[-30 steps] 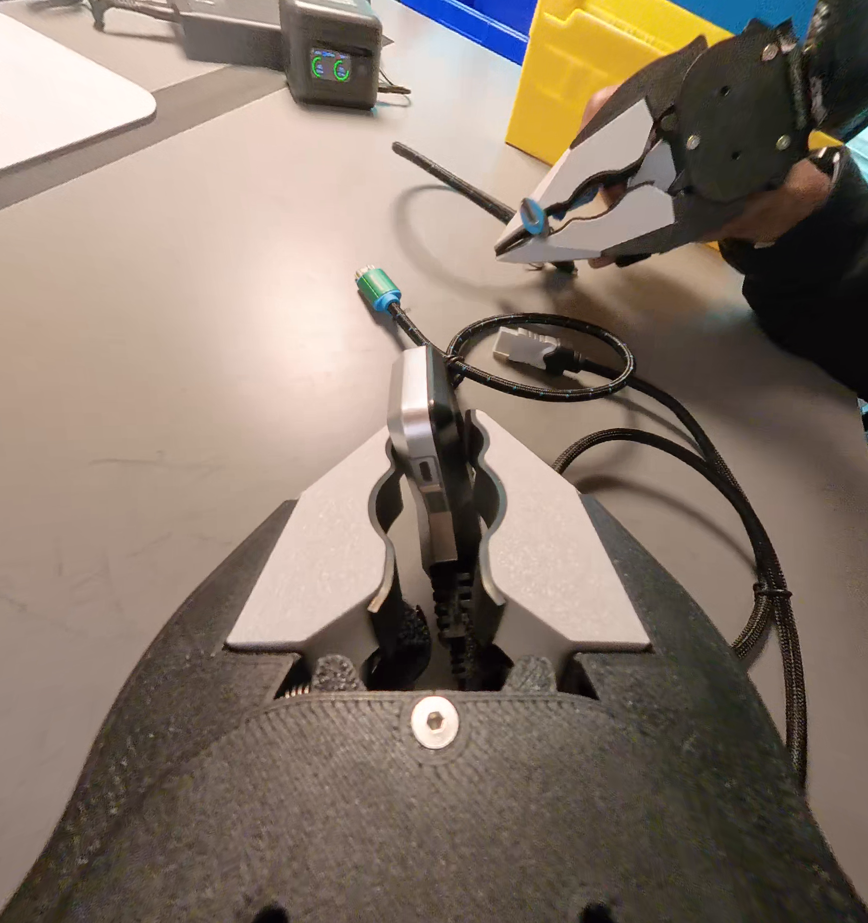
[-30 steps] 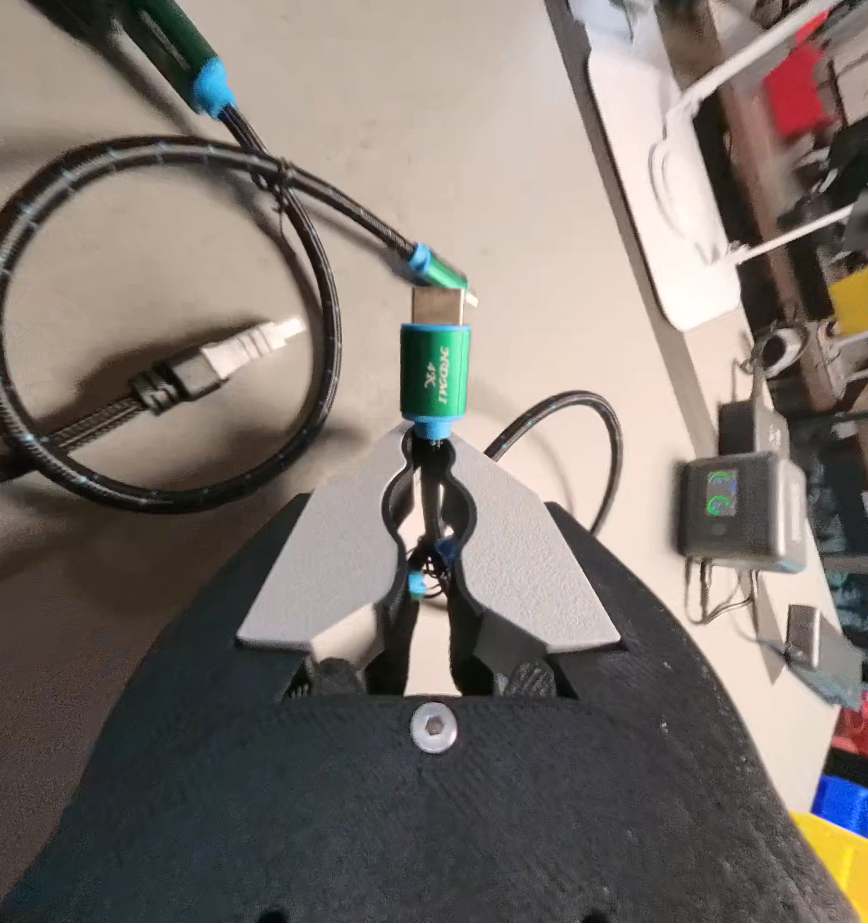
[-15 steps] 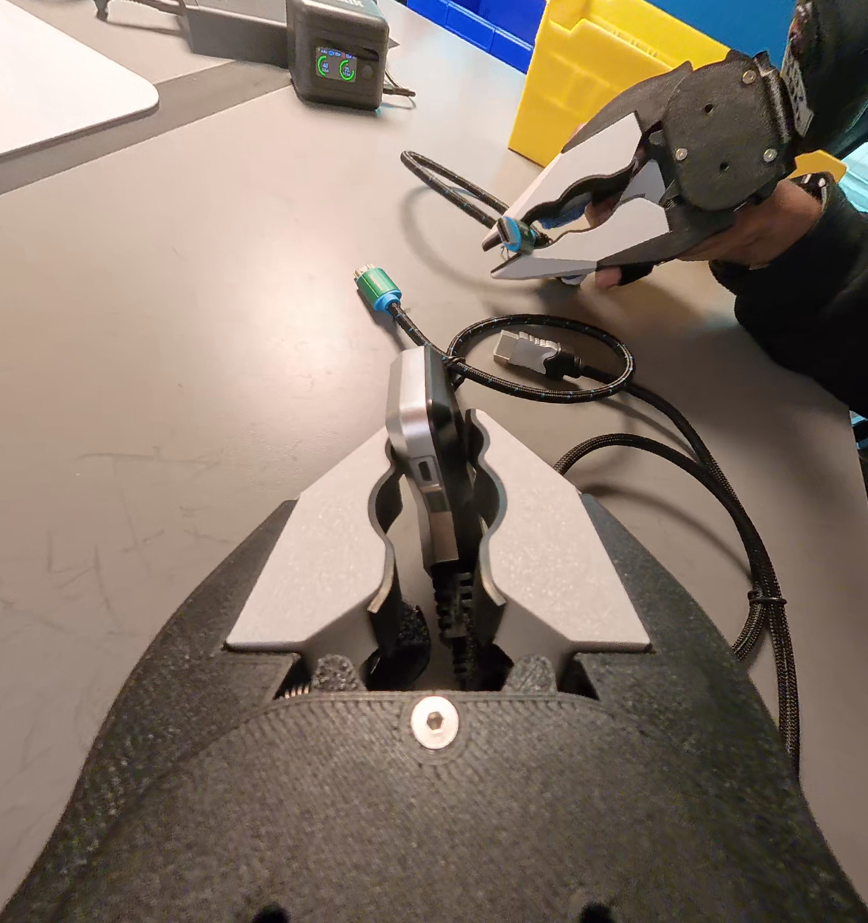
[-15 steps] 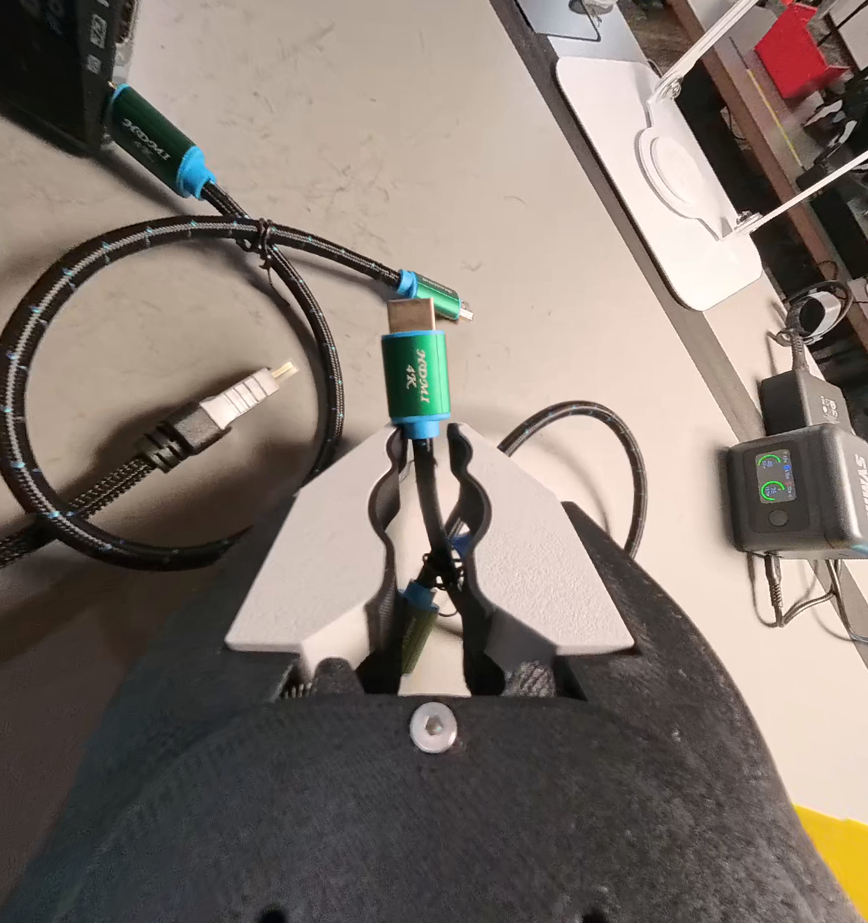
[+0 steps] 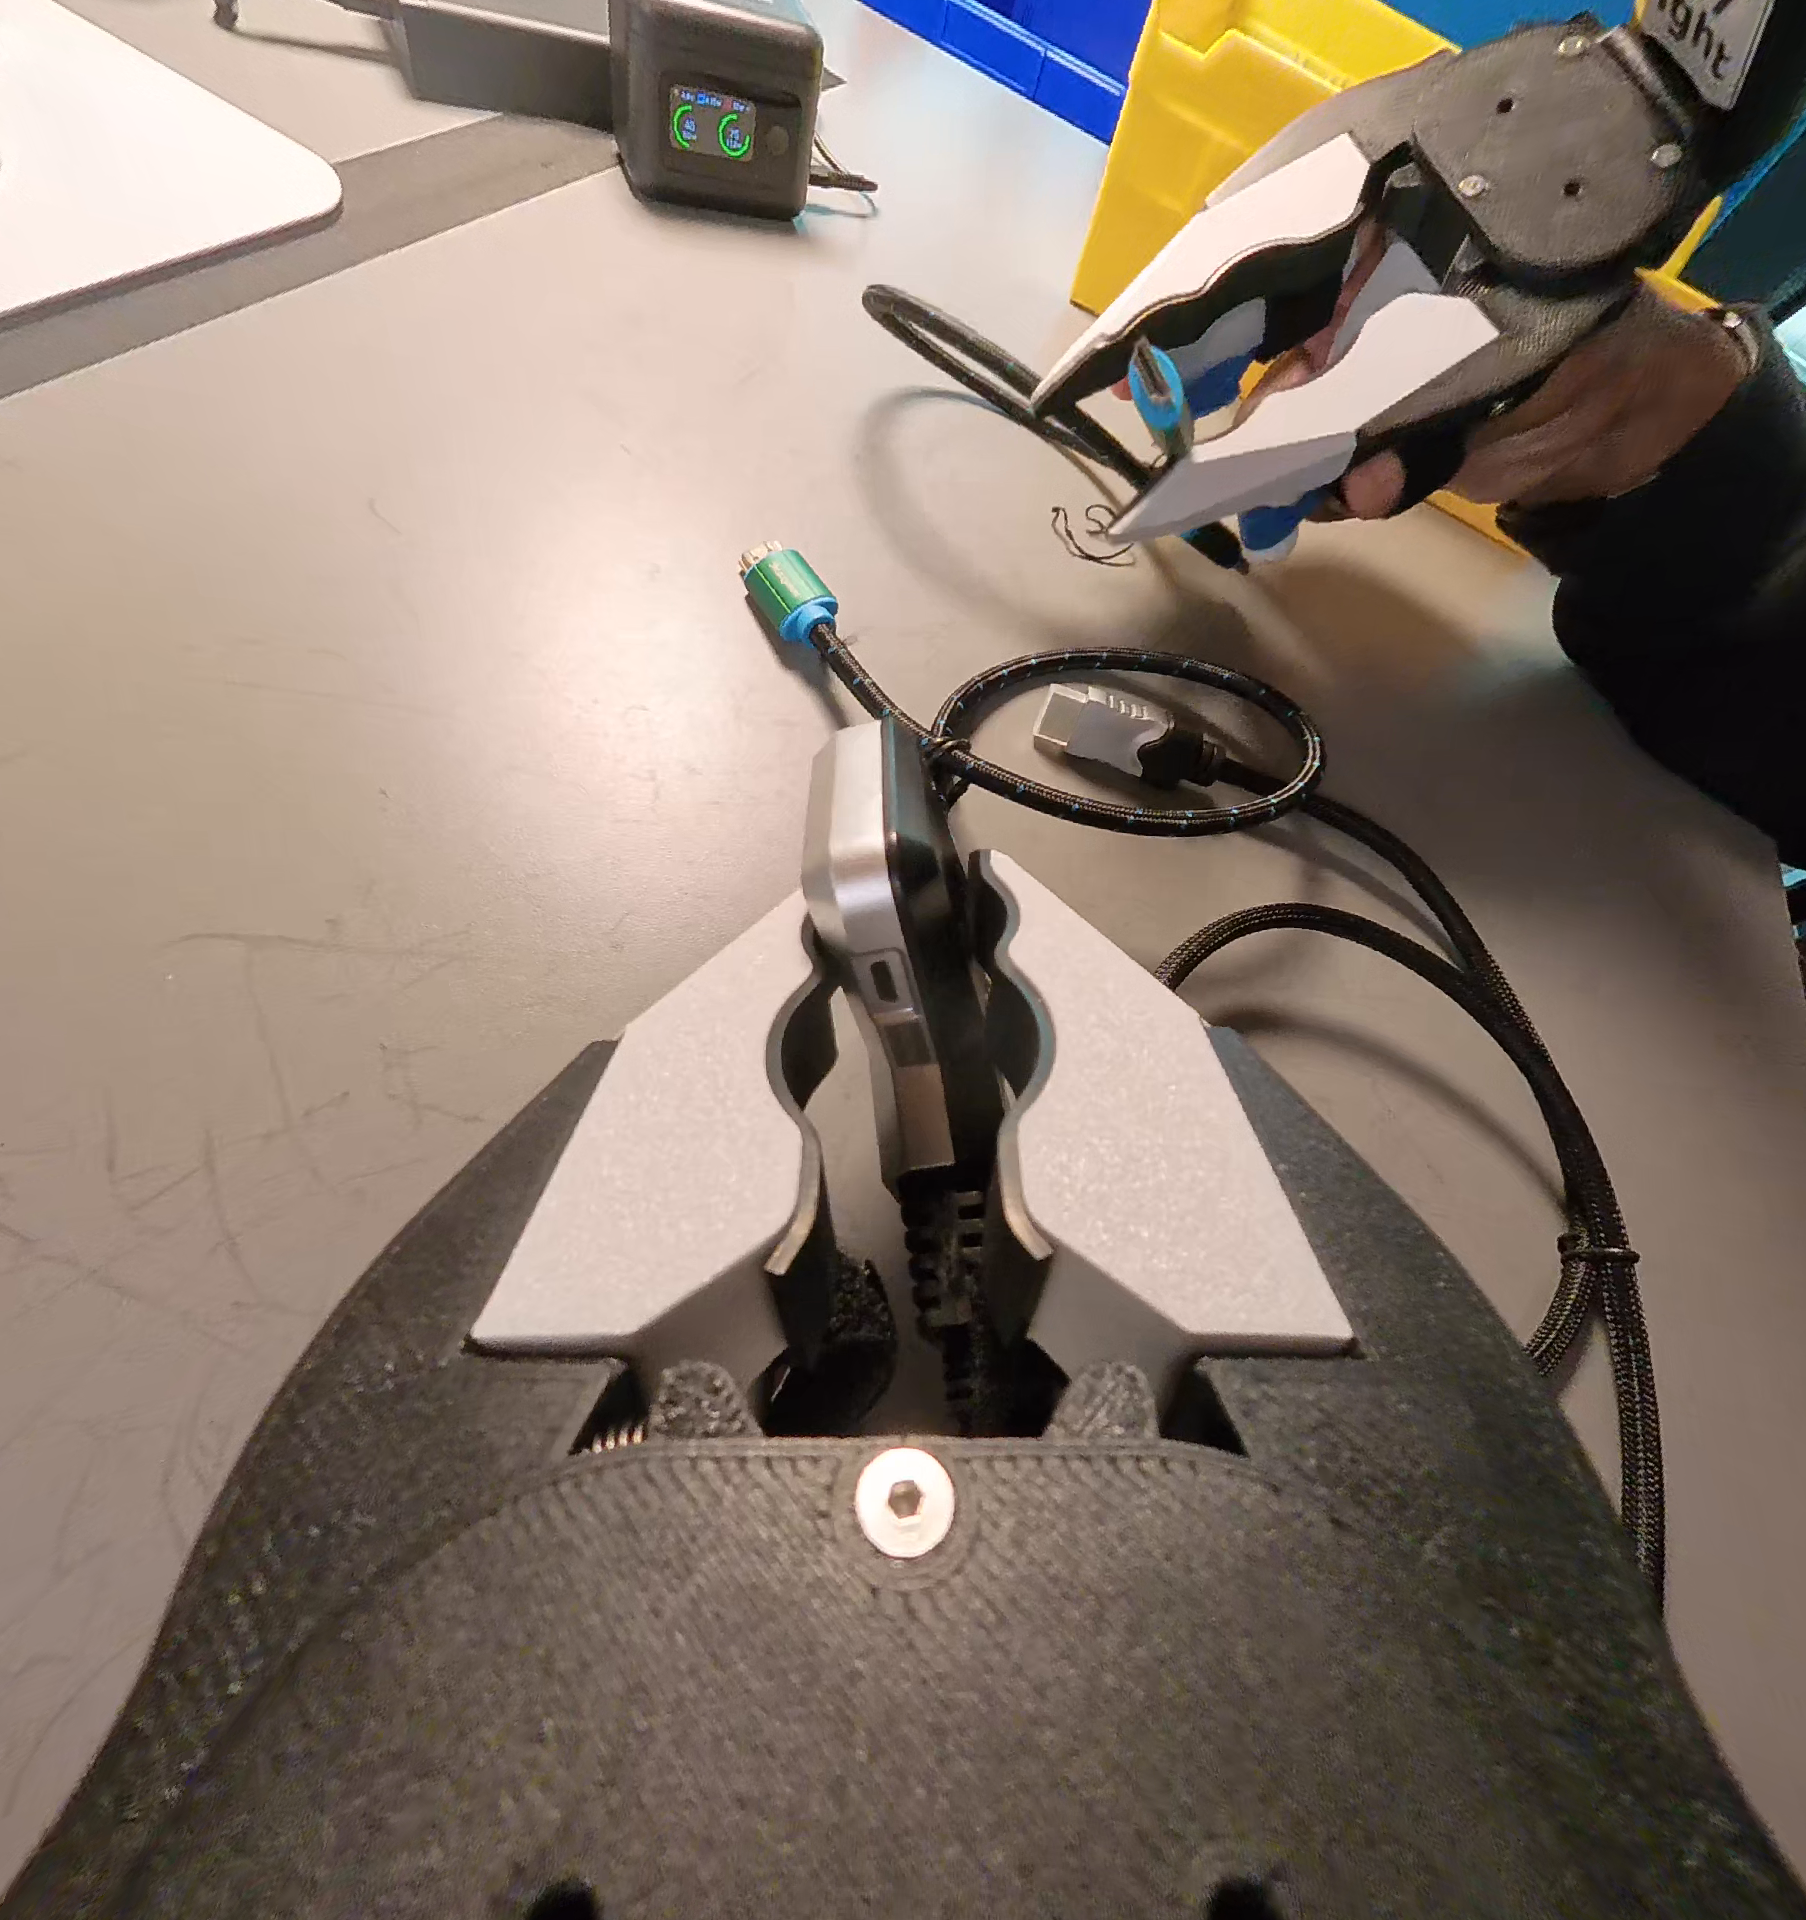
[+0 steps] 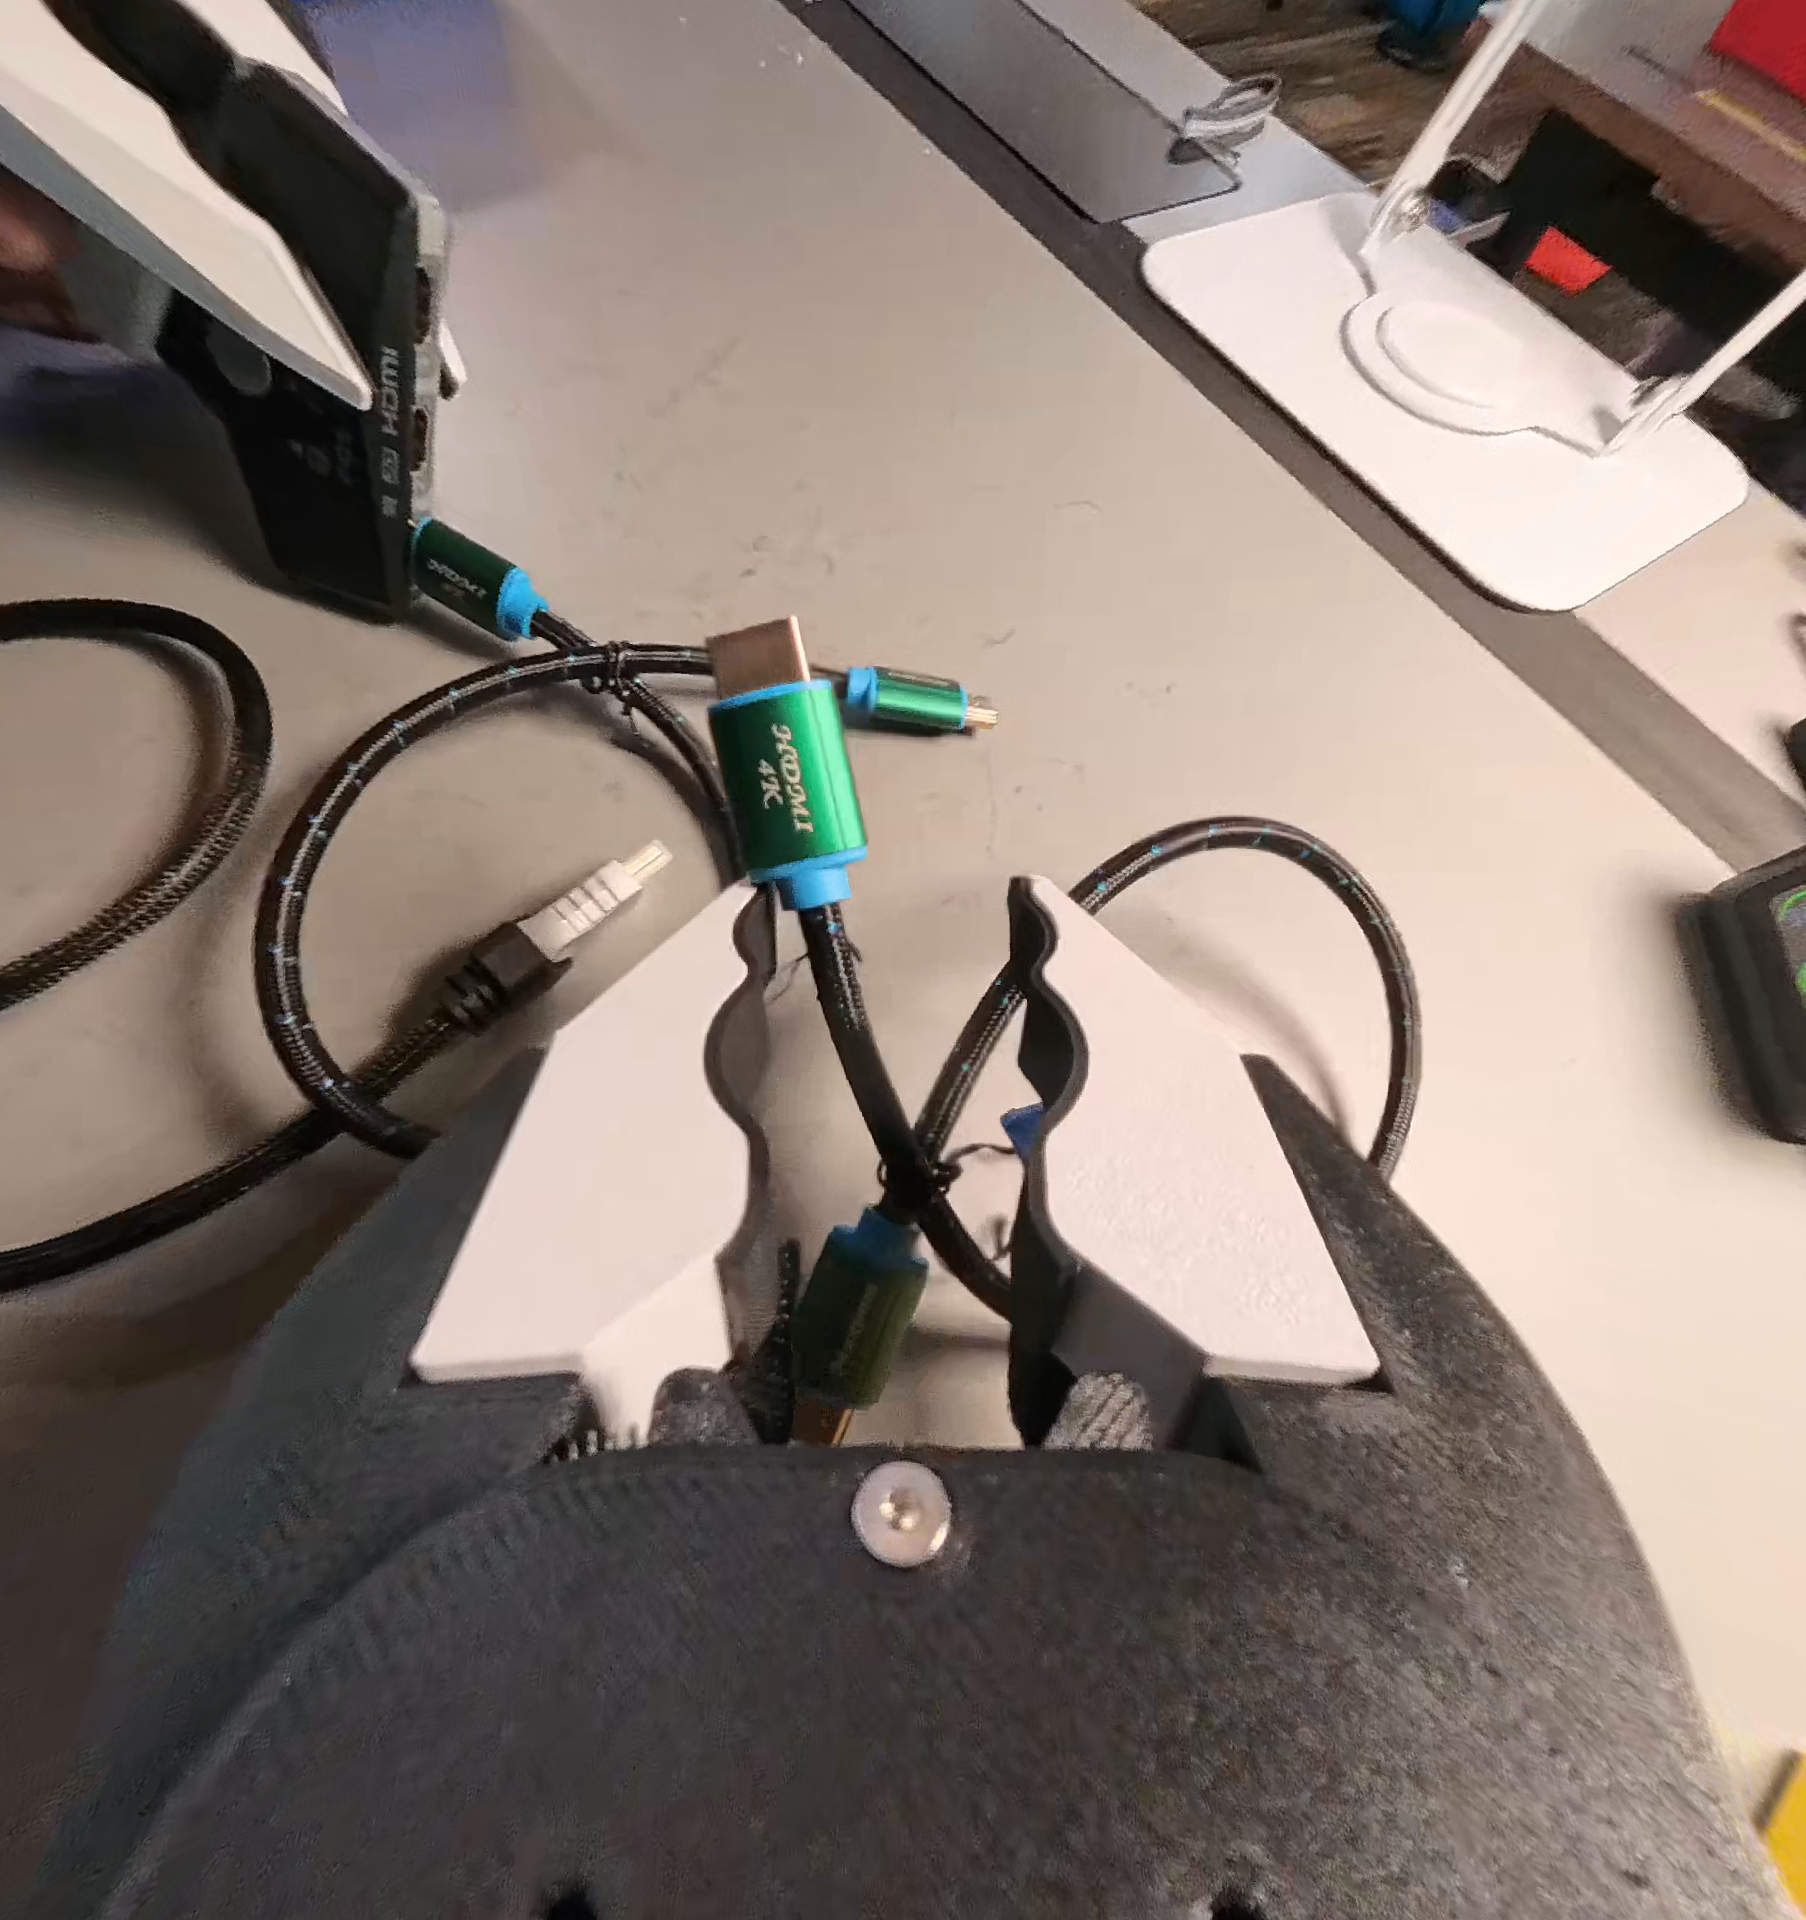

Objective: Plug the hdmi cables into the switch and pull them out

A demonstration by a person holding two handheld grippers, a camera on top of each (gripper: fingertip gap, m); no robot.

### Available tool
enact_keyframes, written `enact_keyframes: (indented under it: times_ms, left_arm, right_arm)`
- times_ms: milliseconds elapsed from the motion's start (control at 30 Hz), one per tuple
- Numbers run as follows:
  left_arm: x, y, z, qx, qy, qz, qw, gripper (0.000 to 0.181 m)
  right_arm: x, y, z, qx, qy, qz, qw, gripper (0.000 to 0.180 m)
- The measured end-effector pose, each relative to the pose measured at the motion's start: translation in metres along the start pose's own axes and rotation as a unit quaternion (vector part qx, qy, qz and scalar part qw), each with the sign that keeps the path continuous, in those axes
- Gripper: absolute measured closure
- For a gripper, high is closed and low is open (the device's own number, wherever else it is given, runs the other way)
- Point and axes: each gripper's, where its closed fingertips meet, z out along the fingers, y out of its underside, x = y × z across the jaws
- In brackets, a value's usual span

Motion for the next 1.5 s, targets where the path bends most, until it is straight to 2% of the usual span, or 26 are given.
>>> enact_keyframes:
  times_ms: [100,200,400,500,567,833,1200,1333,1400,1500]
  left_arm:
    - [0.000,0.000,0.000,-0.001,-0.001,0.000,1.000,0.157]
    - [0.000,0.000,0.000,-0.003,-0.003,0.000,1.000,0.157]
    - [0.000,0.000,0.000,-0.004,-0.004,-0.003,1.000,0.157]
    - [0.000,0.000,0.000,-0.004,-0.005,-0.003,1.000,0.157]
    - [0.000,0.000,0.000,-0.004,-0.006,-0.003,1.000,0.157]
    - [-0.003,-0.001,0.001,0.002,-0.010,-0.010,1.000,0.157]
    - [-0.013,-0.003,-0.003,0.012,-0.030,-0.018,0.999,0.157]
    - [-0.015,-0.003,-0.004,0.017,-0.033,-0.023,0.999,0.157]
    - [-0.015,-0.003,-0.004,0.018,-0.034,-0.024,0.999,0.157]
    - [-0.016,-0.003,-0.003,0.020,-0.034,-0.026,0.999,0.157]
  right_arm:
    - [-0.004,0.004,0.001,-0.009,-0.023,0.018,1.000,0.119]
    - [-0.002,0.010,0.002,-0.030,-0.012,0.008,0.999,0.112]
    - [0.017,0.039,-0.003,-0.124,0.053,-0.015,0.991,0.111]
    - [0.016,0.052,0.003,-0.150,0.048,-0.010,0.987,0.124]
    - [0.009,0.052,0.005,-0.146,0.029,-0.005,0.989,0.147]
    - [0.008,0.047,0.007,-0.145,0.067,-0.076,0.984,0.172]
    - [-0.006,0.017,-0.006,-0.068,0.120,-0.098,0.986,0.173]
    - [-0.020,-0.024,-0.046,0.031,0.169,-0.092,0.981,0.173]
    - [-0.029,-0.050,-0.085,0.094,0.194,-0.078,0.973,0.174]
    - [-0.033,-0.084,-0.164,0.172,0.244,-0.068,0.952,0.173]
